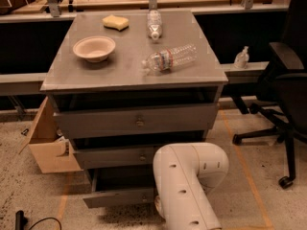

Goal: Close bottom drawer

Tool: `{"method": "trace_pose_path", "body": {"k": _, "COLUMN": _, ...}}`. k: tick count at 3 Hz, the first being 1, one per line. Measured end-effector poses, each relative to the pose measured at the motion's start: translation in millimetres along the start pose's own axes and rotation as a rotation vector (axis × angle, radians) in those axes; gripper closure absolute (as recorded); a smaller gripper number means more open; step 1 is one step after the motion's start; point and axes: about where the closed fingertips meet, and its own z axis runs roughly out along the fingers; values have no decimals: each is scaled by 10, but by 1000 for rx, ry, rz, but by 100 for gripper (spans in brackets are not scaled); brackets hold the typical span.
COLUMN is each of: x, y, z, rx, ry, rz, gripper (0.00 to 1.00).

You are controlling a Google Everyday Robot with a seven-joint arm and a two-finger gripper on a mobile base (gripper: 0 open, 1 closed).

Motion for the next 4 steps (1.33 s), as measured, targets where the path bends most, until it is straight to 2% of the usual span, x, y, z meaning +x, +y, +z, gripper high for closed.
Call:
{"method": "trace_pose_path", "body": {"k": 1, "x": 0, "y": 0, "z": 0, "rx": 0, "ry": 0, "rz": 0, "gripper": 100}}
{"method": "trace_pose_path", "body": {"k": 4, "x": 56, "y": -154, "z": 104, "rx": 50, "ry": -3, "rz": -32, "gripper": 100}}
